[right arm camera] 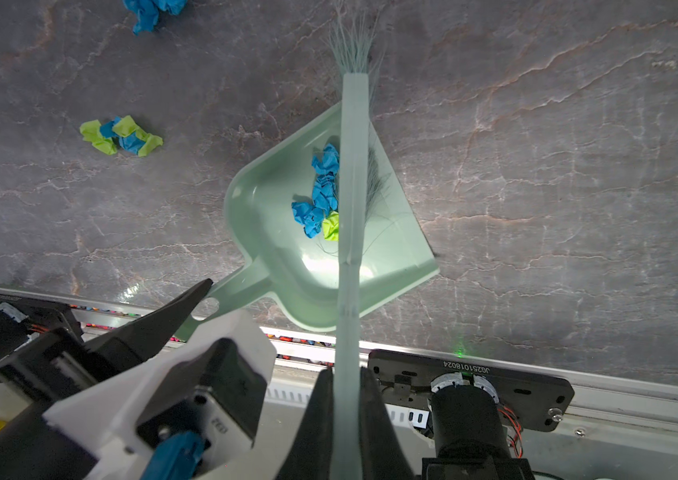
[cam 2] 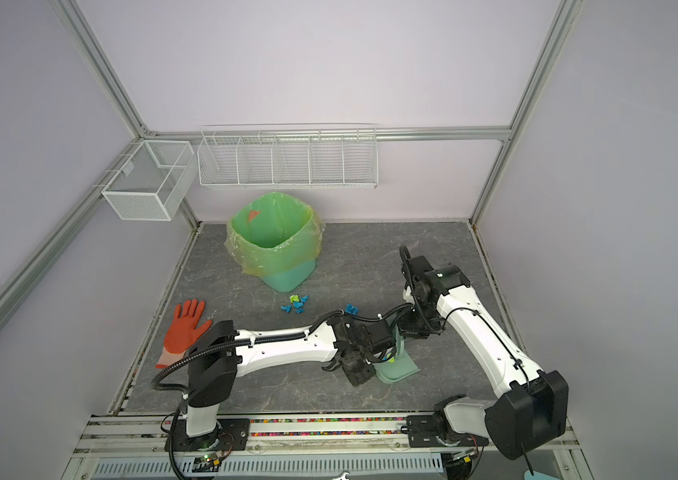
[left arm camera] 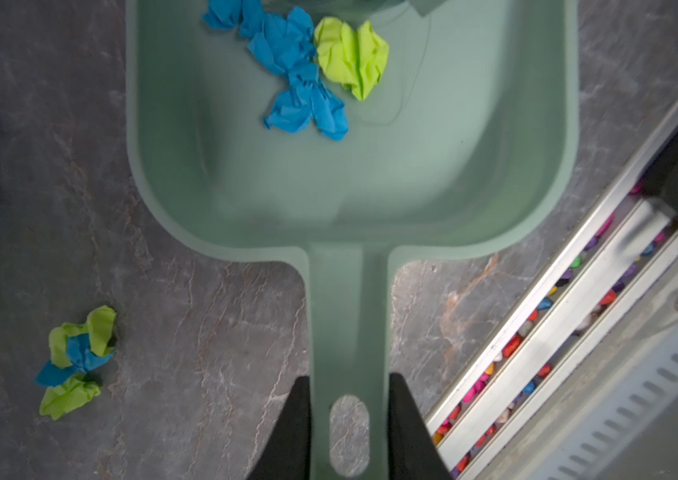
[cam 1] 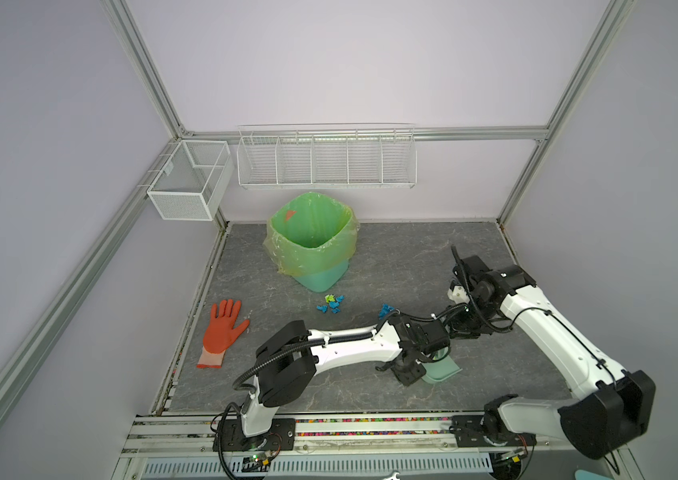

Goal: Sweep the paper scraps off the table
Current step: 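Sweep the blue and lime scraps toward the dustpan with the right gripper's brush, then lift the brush away from the dustpan with the right gripper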

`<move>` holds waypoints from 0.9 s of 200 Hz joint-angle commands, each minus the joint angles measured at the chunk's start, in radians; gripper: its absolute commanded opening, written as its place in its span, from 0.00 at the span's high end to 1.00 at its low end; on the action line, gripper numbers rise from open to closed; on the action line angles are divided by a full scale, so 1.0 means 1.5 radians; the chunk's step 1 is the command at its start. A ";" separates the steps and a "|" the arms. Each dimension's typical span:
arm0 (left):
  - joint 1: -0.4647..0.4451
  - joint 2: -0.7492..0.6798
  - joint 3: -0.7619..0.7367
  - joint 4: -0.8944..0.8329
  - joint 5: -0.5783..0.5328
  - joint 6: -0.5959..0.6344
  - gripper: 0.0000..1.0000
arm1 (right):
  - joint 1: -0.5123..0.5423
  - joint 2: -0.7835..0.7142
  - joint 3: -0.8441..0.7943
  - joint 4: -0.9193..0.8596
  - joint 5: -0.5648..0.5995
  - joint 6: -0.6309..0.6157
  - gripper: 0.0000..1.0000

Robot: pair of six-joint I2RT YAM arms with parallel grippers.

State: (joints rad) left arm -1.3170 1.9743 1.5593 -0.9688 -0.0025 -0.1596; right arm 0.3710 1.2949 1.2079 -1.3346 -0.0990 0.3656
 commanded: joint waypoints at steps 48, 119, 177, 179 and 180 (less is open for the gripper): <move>0.004 0.018 -0.036 0.007 -0.013 -0.008 1.00 | -0.009 -0.044 0.052 -0.060 0.008 0.015 0.93; 0.005 0.015 -0.039 0.020 -0.030 -0.023 1.00 | -0.081 -0.056 0.075 -0.049 -0.010 -0.005 0.93; 0.006 0.001 -0.059 0.055 -0.017 -0.051 1.00 | -0.100 -0.035 0.097 -0.002 -0.012 0.020 0.93; 0.007 0.002 -0.058 0.054 -0.016 -0.052 1.00 | -0.101 -0.033 0.098 0.000 -0.013 0.020 0.93; 0.007 0.002 -0.058 0.054 -0.015 -0.051 1.00 | -0.102 -0.032 0.098 0.001 -0.012 0.019 0.93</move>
State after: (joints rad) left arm -1.3090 1.9865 1.4891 -0.8860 -0.0280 -0.2085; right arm 0.2260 1.2289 1.3224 -1.3968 -0.0929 0.3775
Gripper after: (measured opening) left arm 0.240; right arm 0.115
